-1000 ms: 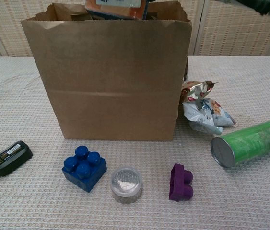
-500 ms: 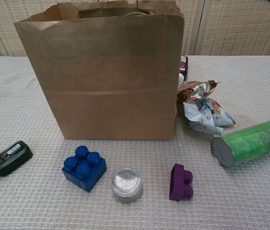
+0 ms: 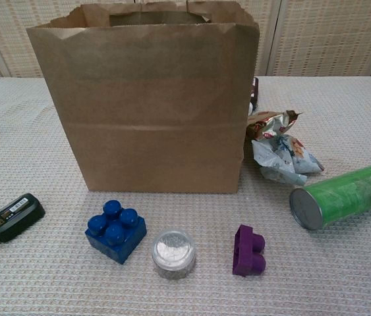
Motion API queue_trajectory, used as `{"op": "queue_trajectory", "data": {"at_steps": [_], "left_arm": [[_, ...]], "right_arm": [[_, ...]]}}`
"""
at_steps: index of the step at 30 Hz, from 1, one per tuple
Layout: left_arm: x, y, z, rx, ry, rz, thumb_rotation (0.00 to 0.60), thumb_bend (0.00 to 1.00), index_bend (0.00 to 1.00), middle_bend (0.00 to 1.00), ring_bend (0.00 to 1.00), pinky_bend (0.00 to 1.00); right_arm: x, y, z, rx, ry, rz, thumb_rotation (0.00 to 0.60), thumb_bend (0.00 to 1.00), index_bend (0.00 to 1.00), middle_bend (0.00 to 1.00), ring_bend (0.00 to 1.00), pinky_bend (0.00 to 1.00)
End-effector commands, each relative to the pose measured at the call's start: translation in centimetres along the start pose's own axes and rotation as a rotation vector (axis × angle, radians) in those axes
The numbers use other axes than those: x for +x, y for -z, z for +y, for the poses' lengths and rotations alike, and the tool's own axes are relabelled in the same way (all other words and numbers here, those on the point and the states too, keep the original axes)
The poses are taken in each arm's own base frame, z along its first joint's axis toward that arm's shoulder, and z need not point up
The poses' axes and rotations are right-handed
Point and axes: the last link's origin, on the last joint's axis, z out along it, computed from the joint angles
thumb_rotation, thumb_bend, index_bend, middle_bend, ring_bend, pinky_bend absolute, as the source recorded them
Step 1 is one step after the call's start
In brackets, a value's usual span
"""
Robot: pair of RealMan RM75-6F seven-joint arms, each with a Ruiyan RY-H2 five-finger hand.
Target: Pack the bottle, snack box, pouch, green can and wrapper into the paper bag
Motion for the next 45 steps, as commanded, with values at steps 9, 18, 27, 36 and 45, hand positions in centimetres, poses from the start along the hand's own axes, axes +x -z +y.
{"op": "queue_trajectory", "data": {"at_steps": [9, 18, 27, 36, 45], "left_arm": [[-0.1, -0.1, 0.2, 0.007, -0.020, 0.005, 0.600, 0.33, 0.00, 0.00, 0.00, 0.00], [-0.1, -0.2, 0.2, 0.006, -0.016, 0.004, 0.600, 0.33, 0.00, 0.00, 0.00, 0.00], [-0.1, -0.1, 0.2, 0.005, -0.009, 0.002, 0.600, 0.33, 0.00, 0.00, 0.00, 0.00], [0.0, -0.2, 0.1, 0.001, 0.004, 0.001, 0.600, 0.33, 0.00, 0.00, 0.00, 0.00], [0.0, -0.2, 0.1, -0.001, 0.006, 0.001, 0.600, 0.33, 0.00, 0.00, 0.00, 0.00]], "right_arm": [[-7.5, 8.8, 1.0, -0.052, -0.438, -0.357, 0.600, 0.08, 0.02, 0.10, 0.03, 0.04], [-12.1, 9.6, -1.4, -0.018, -0.390, -0.453, 0.600, 0.08, 0.09, 0.13, 0.06, 0.10], [-14.2, 7.6, -3.8, -0.033, -0.420, -0.478, 0.600, 0.08, 0.19, 0.19, 0.13, 0.19], [-15.8, 3.9, -6.9, -0.052, -0.420, -0.477, 0.600, 0.11, 0.23, 0.22, 0.16, 0.21], [-16.1, 1.4, -9.6, -0.062, -0.437, -0.462, 0.600, 0.18, 0.38, 0.32, 0.26, 0.30]]}}
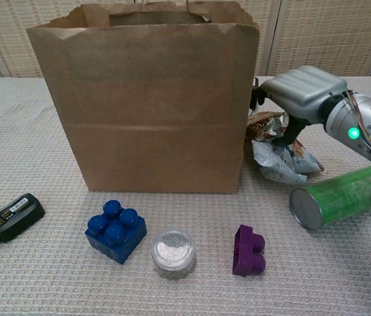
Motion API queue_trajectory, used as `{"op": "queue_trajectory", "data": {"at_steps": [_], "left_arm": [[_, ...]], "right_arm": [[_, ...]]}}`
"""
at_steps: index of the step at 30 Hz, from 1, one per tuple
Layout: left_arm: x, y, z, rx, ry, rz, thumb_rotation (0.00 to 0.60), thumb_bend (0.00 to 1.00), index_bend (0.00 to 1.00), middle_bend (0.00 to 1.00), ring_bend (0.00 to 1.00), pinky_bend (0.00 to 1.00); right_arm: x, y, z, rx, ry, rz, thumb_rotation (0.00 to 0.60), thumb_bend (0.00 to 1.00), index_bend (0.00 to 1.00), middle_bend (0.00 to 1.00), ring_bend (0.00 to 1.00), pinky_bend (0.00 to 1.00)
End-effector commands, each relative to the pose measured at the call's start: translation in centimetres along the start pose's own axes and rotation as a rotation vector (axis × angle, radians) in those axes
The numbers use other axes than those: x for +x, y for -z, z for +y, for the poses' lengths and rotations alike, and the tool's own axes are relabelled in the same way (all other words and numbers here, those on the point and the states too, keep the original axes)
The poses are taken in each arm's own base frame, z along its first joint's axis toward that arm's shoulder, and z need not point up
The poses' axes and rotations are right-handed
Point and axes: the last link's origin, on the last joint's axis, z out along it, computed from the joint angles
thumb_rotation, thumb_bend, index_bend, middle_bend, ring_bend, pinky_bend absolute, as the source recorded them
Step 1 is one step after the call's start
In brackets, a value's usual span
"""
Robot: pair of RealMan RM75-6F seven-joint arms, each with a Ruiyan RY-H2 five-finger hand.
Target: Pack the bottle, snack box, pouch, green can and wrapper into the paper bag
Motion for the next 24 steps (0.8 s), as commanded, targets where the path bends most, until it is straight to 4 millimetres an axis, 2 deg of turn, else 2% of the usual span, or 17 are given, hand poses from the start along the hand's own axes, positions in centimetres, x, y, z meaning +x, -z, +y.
{"op": "queue_trajectory", "data": {"at_steps": [1, 4, 6, 8, 12, 15, 24], "left_arm": [[0.0, 0.0, 0.0, 0.000, 0.001, 0.000, 0.600, 0.33, 0.00, 0.00, 0.00, 0.00], [0.0, 0.0, -0.1, 0.001, 0.007, -0.001, 0.600, 0.33, 0.00, 0.00, 0.00, 0.00], [0.0, 0.0, -0.1, 0.001, 0.010, -0.001, 0.600, 0.33, 0.00, 0.00, 0.00, 0.00], [0.0, 0.1, -0.1, 0.000, 0.014, 0.000, 0.600, 0.33, 0.00, 0.00, 0.00, 0.00], [0.1, 0.1, -0.1, 0.001, 0.016, 0.000, 0.600, 0.33, 0.00, 0.00, 0.00, 0.00], [0.0, 0.1, -0.1, 0.002, 0.014, 0.000, 0.600, 0.33, 0.00, 0.00, 0.00, 0.00], [0.0, 0.1, 0.0, 0.005, 0.007, 0.002, 0.600, 0.33, 0.00, 0.00, 0.00, 0.00]], "right_arm": [[-0.2, -0.7, -1.2, 0.004, -0.009, -0.002, 0.600, 0.20, 0.41, 0.34, 0.29, 0.32], [-0.6, -0.7, -1.7, 0.015, -0.001, -0.014, 0.600, 0.30, 0.58, 0.46, 0.44, 0.51], [-0.7, -0.5, -1.7, 0.021, 0.007, -0.013, 0.600, 0.36, 0.66, 0.53, 0.51, 0.60], [-0.6, -0.3, -1.5, 0.032, 0.018, 0.002, 0.600, 0.40, 0.72, 0.57, 0.56, 0.65], [0.4, 0.3, -0.6, 0.039, 0.006, 0.051, 0.600, 0.41, 0.77, 0.60, 0.59, 0.66], [1.9, 0.8, 0.5, 0.034, -0.018, 0.094, 0.600, 0.42, 0.78, 0.61, 0.60, 0.67], [8.1, 3.4, 5.5, -0.018, -0.092, 0.266, 0.600, 0.43, 0.78, 0.61, 0.60, 0.67]]}}
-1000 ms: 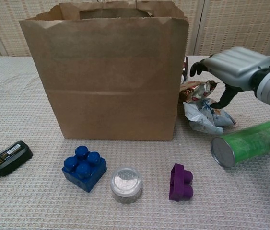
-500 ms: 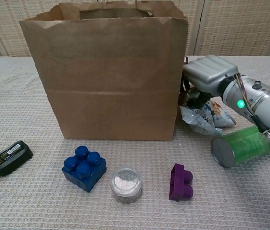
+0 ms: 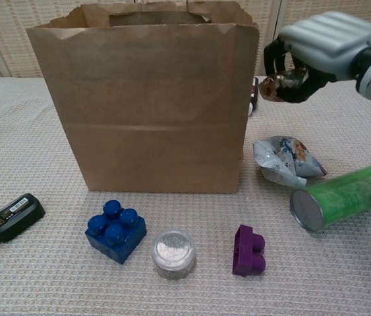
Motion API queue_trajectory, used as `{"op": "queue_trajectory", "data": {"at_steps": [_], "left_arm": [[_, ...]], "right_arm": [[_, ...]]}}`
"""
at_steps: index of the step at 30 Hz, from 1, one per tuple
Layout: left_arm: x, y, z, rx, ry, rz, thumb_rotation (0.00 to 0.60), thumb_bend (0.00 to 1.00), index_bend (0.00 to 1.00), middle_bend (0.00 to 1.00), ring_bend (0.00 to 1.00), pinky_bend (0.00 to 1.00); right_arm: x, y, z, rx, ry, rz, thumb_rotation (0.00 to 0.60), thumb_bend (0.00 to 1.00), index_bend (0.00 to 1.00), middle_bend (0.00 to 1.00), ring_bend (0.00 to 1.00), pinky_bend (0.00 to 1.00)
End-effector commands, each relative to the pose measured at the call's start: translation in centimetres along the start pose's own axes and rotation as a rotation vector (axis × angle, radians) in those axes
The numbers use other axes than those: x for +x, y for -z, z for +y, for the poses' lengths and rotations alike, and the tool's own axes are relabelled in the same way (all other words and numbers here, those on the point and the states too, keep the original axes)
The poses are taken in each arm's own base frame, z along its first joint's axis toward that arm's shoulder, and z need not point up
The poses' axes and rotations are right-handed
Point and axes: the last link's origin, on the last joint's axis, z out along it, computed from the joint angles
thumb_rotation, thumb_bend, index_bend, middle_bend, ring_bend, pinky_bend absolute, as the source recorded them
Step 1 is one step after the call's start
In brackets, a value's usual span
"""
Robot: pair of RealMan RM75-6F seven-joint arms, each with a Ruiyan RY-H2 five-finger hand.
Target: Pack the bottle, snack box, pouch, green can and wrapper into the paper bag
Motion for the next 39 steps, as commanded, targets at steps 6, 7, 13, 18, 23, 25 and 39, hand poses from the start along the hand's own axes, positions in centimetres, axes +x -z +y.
{"op": "queue_trajectory", "data": {"at_steps": [6, 7, 13, 18, 23, 25, 39], "left_arm": [[0.0, 0.0, 0.1, 0.004, -0.009, 0.003, 0.600, 0.33, 0.00, 0.00, 0.00, 0.00], [0.0, 0.0, 0.1, 0.004, -0.010, 0.003, 0.600, 0.33, 0.00, 0.00, 0.00, 0.00], [-0.1, -0.1, 0.2, 0.004, -0.014, 0.004, 0.600, 0.33, 0.00, 0.00, 0.00, 0.00], [-0.1, -0.2, 0.3, 0.003, -0.020, 0.005, 0.600, 0.33, 0.00, 0.00, 0.00, 0.00], [-0.1, -0.2, 0.3, 0.002, -0.016, 0.004, 0.600, 0.33, 0.00, 0.00, 0.00, 0.00], [-0.1, -0.2, 0.2, 0.002, -0.013, 0.004, 0.600, 0.33, 0.00, 0.00, 0.00, 0.00], [0.0, -0.1, 0.1, -0.005, 0.002, 0.001, 0.600, 0.33, 0.00, 0.00, 0.00, 0.00]], "right_arm": [[7.8, 1.3, 5.3, -0.115, -0.063, 0.230, 0.600, 0.43, 0.78, 0.62, 0.60, 0.67], [8.7, 1.4, 5.8, -0.132, -0.079, 0.264, 0.600, 0.43, 0.78, 0.62, 0.60, 0.67], [11.7, 1.2, 5.7, -0.130, -0.147, 0.365, 0.600, 0.43, 0.78, 0.62, 0.60, 0.67], [13.1, 0.0, 3.4, -0.071, -0.151, 0.390, 0.600, 0.43, 0.78, 0.62, 0.60, 0.67], [14.0, -1.5, -0.3, -0.010, -0.184, 0.394, 0.600, 0.43, 0.78, 0.62, 0.60, 0.67], [14.1, -2.0, -2.1, 0.023, -0.192, 0.392, 0.600, 0.43, 0.78, 0.62, 0.60, 0.67], [11.8, -2.8, -11.7, 0.168, -0.215, 0.336, 0.600, 0.43, 0.78, 0.62, 0.60, 0.67]]}}
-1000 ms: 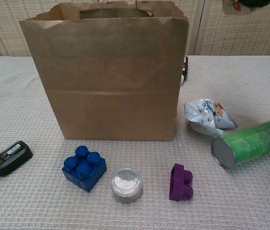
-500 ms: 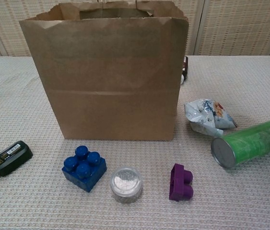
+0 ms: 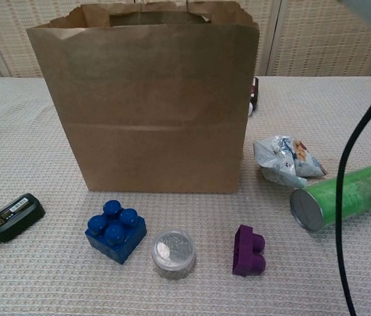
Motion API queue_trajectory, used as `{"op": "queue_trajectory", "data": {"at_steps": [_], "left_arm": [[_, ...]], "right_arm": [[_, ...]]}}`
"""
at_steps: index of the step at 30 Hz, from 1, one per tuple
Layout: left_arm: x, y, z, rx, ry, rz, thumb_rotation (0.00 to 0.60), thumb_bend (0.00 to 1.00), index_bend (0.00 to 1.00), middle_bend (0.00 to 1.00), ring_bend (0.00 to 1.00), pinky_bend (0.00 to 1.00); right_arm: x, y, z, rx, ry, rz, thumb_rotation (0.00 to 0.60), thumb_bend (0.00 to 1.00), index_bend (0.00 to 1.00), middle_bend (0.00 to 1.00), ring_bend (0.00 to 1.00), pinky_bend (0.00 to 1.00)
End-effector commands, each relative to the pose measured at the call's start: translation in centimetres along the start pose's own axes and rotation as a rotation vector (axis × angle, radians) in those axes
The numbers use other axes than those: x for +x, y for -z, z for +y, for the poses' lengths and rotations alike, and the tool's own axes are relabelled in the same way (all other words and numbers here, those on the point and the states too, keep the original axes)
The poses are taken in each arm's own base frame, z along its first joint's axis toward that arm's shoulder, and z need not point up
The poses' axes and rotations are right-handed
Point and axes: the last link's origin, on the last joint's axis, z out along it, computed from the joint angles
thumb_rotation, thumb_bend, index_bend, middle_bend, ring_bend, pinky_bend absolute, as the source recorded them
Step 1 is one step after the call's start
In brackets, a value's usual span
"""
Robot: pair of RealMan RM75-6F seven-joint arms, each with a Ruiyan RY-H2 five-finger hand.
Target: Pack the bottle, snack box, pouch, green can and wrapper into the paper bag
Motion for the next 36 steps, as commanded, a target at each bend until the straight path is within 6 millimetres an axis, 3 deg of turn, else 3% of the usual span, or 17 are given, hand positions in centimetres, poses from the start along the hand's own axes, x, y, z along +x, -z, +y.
{"op": "queue_trajectory", "data": {"at_steps": [1, 5, 8, 10, 12, 15, 25, 30, 36], "left_arm": [[0.0, 0.0, 0.0, 0.000, 0.002, 0.001, 0.600, 0.33, 0.00, 0.00, 0.00, 0.00], [0.0, 0.1, 0.0, -0.001, 0.004, 0.001, 0.600, 0.33, 0.00, 0.00, 0.00, 0.00], [0.0, 0.1, 0.0, -0.001, 0.003, 0.001, 0.600, 0.33, 0.00, 0.00, 0.00, 0.00], [0.0, 0.0, 0.0, 0.000, 0.001, 0.000, 0.600, 0.33, 0.00, 0.00, 0.00, 0.00], [0.0, 0.0, 0.0, 0.000, -0.001, 0.000, 0.600, 0.33, 0.00, 0.00, 0.00, 0.00], [0.0, 0.1, 0.0, 0.002, -0.002, 0.000, 0.600, 0.33, 0.00, 0.00, 0.00, 0.00], [0.0, 0.0, 0.0, 0.003, -0.001, -0.001, 0.600, 0.33, 0.00, 0.00, 0.00, 0.00], [0.0, 0.1, -0.1, 0.001, 0.000, -0.001, 0.600, 0.33, 0.00, 0.00, 0.00, 0.00], [0.0, 0.0, 0.0, 0.002, -0.008, -0.001, 0.600, 0.33, 0.00, 0.00, 0.00, 0.00]], "right_arm": [[-1.1, 0.0, -1.0, 0.014, 0.017, -0.019, 0.600, 0.43, 0.78, 0.62, 0.60, 0.67], [-1.8, 0.1, -0.7, -0.005, 0.052, -0.042, 0.600, 0.43, 0.76, 0.62, 0.60, 0.67], [-2.3, 0.4, 0.0, -0.030, 0.078, -0.086, 0.600, 0.42, 0.68, 0.61, 0.55, 0.65], [-2.6, 0.7, 0.5, -0.051, 0.103, -0.133, 0.600, 0.35, 0.46, 0.52, 0.41, 0.56], [-2.7, 0.8, 0.7, -0.066, 0.117, -0.161, 0.600, 0.22, 0.20, 0.35, 0.24, 0.45], [-2.4, 0.8, 0.6, -0.078, 0.102, -0.169, 0.600, 0.15, 0.03, 0.25, 0.13, 0.35], [-0.9, 0.9, 1.7, -0.113, 0.089, -0.113, 0.600, 0.15, 0.00, 0.19, 0.09, 0.30], [0.8, 2.5, 4.8, -0.177, 0.080, -0.121, 0.600, 0.15, 0.00, 0.19, 0.09, 0.30], [1.6, 6.9, 10.0, -0.251, 0.087, -0.225, 0.600, 0.15, 0.00, 0.19, 0.09, 0.27]]}}
